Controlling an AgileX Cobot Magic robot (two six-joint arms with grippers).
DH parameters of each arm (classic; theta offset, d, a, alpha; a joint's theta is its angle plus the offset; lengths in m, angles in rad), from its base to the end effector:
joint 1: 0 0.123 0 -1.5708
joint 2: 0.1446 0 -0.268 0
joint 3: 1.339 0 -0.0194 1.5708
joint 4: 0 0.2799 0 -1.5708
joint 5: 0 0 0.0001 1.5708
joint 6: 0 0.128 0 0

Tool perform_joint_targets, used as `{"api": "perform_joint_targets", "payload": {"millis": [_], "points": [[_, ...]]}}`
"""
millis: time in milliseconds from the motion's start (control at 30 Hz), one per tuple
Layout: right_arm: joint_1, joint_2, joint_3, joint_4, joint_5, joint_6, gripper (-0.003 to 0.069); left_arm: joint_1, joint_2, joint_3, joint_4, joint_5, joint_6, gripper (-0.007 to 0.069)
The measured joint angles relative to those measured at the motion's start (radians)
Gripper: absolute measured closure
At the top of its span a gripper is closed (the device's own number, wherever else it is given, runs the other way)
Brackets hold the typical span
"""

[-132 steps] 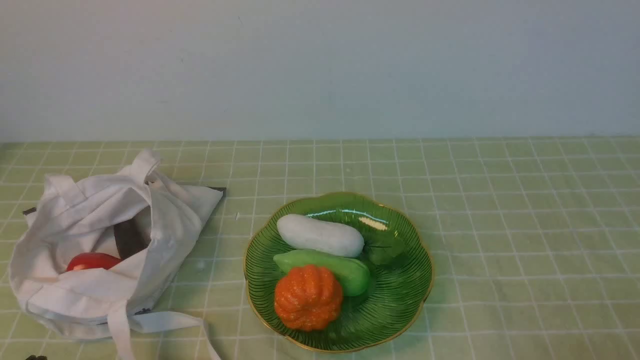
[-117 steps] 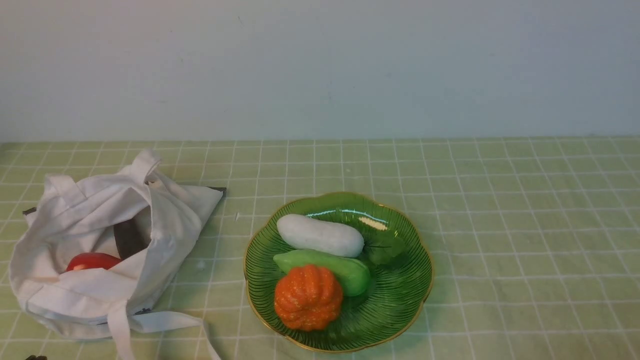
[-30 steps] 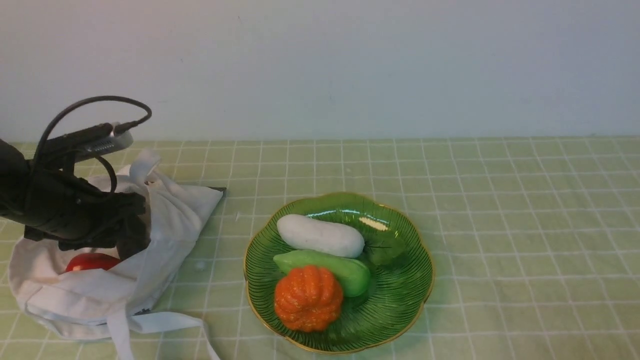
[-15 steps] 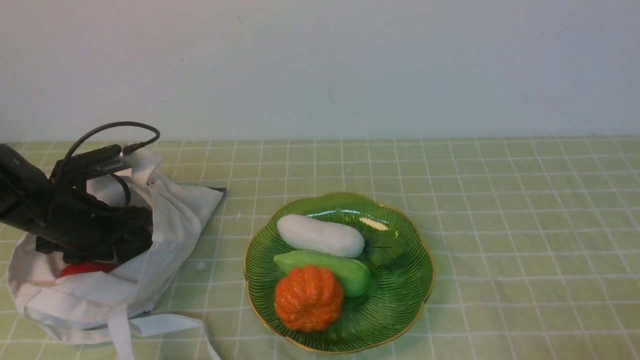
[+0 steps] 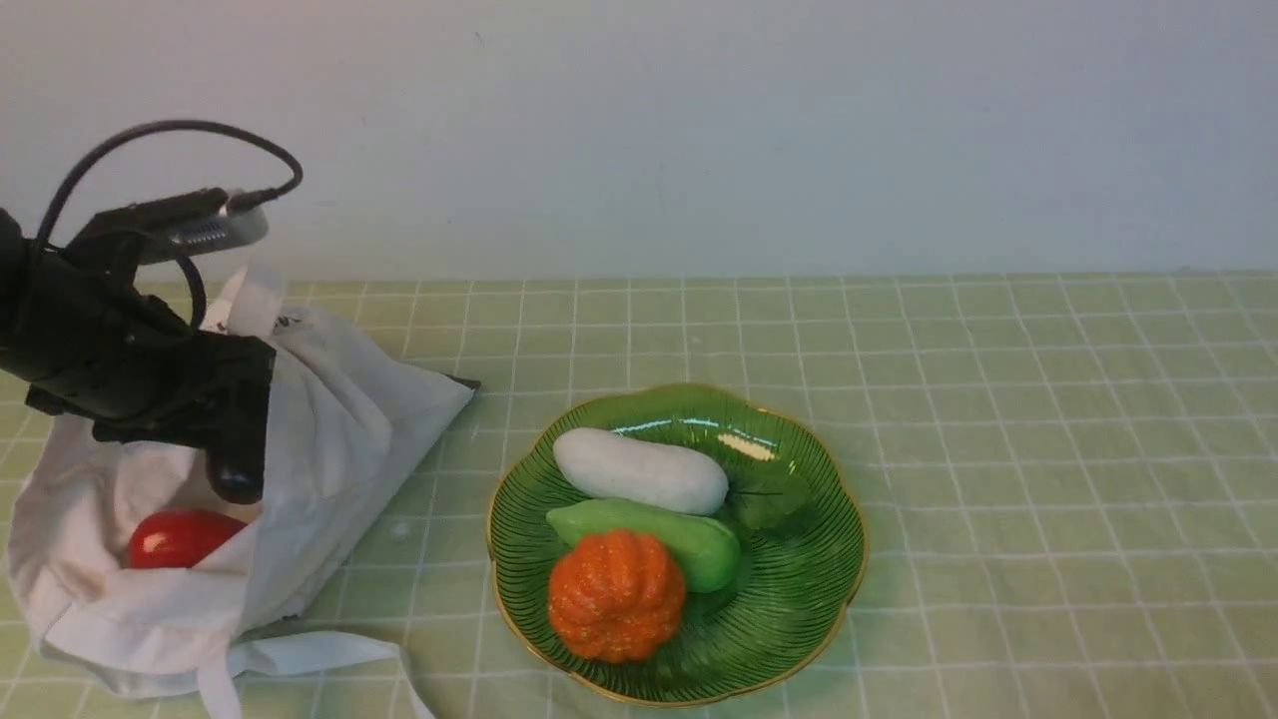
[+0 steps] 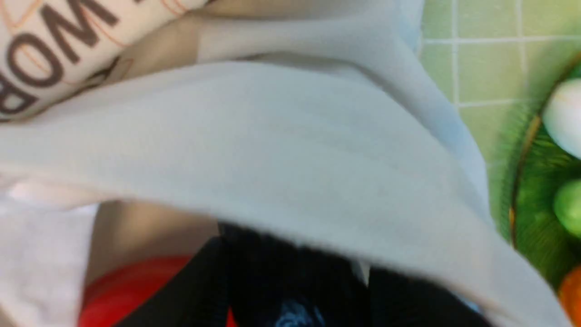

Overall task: Take vegetables from bag on green coffee tablecloth place on plate.
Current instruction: 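Take the eggplant out of the bag and place it in the plate with the left gripper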

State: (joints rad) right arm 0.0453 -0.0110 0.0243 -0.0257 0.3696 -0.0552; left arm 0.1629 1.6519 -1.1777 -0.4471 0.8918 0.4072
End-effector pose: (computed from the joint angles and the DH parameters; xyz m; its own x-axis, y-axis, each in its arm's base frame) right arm 0.1344 0.0049 0.1613 -0.2872 -0.0922 -0.9534 -0.0593 0.9952 -0.0784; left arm 0.3691 0.0170 0.1830 -0.9279 -0.0433 -0.3704 0.0656 0.9588 -0.2763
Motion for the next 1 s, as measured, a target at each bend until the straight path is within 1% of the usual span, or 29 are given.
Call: {"api": "perform_joint_targets", "payload": {"millis": [133,267,300,367,467,600,767,833,967,1000], "points": [[0.000,0.000,0.000,0.000,0.000,0.000,0.0673,0.000,-0.045,-0.016,0.068,0.106,-0.043,0.0271],[0.000,0.000,0.000,0.000,0.000,0.000,0.0673,0.000,-0.060,-0.019,0.179,0.230,-0.115,0.0271],[0.000,0.000,0.000,0.000,0.000,0.000,0.0673,0.000,-0.060,-0.019,0.184,0.236,-0.119,0.0271],[0.000,0.000,0.000,0.000,0.000,0.000,0.0673,0.000,-0.060,-0.019,0.232,0.293,-0.169,0.0271],[0.000,0.000,0.000,0.000,0.000,0.000,0.0673,0.000,-0.064,-0.019,0.249,0.314,-0.200,0.0271],[0.000,0.000,0.000,0.000,0.000,0.000,0.0673,0.000,-0.127,-0.019,0.243,0.314,-0.218,0.0271],[0.000,0.000,0.000,0.000,0.000,0.000,0.0673,-0.010,-0.333,-0.019,0.175,0.320,-0.216,0.0271],[0.000,0.000,0.000,0.000,0.000,0.000,0.0673,-0.042,-0.419,-0.019,0.145,0.332,-0.210,0.0271],[0.000,0.000,0.000,0.000,0.000,0.000,0.0673,-0.137,-0.500,-0.019,0.096,0.343,-0.195,0.0271],[0.000,0.000,0.000,0.000,0.000,0.000,0.0673,-0.196,-0.515,-0.019,0.078,0.343,-0.188,0.0271]]}}
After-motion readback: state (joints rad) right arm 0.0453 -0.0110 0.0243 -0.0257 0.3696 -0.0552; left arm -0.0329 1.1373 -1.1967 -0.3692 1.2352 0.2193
